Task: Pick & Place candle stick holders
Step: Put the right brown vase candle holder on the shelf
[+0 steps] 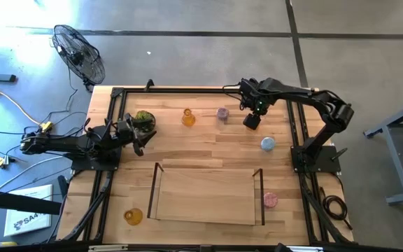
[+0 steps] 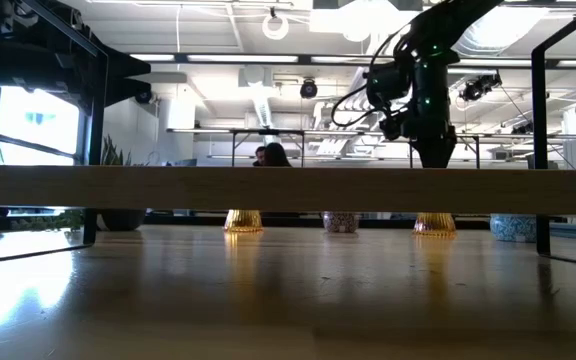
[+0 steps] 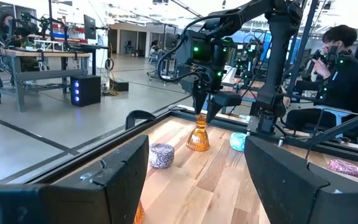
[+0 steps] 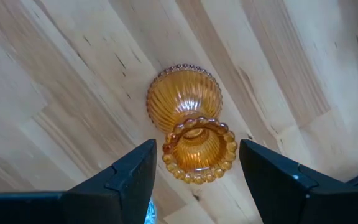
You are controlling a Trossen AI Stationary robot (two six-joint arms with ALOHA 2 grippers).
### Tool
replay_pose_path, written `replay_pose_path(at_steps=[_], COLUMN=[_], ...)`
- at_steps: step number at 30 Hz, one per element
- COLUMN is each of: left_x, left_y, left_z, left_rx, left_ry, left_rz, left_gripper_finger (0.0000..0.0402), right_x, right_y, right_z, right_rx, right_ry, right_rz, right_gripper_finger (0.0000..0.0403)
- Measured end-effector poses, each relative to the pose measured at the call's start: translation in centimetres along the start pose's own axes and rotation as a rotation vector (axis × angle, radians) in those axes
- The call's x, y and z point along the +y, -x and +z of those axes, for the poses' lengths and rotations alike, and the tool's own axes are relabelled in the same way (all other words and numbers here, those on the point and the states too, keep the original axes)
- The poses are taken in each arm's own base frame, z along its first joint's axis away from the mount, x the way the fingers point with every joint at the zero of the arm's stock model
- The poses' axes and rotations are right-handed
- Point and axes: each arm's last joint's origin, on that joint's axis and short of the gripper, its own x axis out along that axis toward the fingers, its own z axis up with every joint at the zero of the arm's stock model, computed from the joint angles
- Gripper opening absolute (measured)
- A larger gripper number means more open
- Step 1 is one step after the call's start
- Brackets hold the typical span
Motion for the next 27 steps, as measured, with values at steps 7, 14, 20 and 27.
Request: replay_pose_path(at_steps=[7, 14, 20, 27], left_x=[0.0, 0.0, 0.0, 0.0], left_y=[0.0, 0.0, 0.0, 0.0], left_z=[-0.2, -0.2, -0.3, -0.4], left_rx=[0.015, 0.017, 0.027, 0.033], left_ry=[0.001, 0.001, -0.004, -0.006], left_rz=[0.002, 0.002, 0.003, 0.004], left_gripper_finger=[0.0262, 0.0262, 0.0262, 0.0262], right_x=[0.0, 0.1, 0.3, 0.3], right_y=[0.0, -1.5, -3.2, -3.2], right_z=[0.0, 0.5, 1.0, 1.3], right_rx=[0.004, 0.058, 0.114, 0.094], right_ry=[-0.018, -0.022, -0.022, 0.0], right_rz=[0.0, 0.009, -0.027, -0.046], right_gripper_finger=[0.0224, 0.0224, 0.0199, 0.0153])
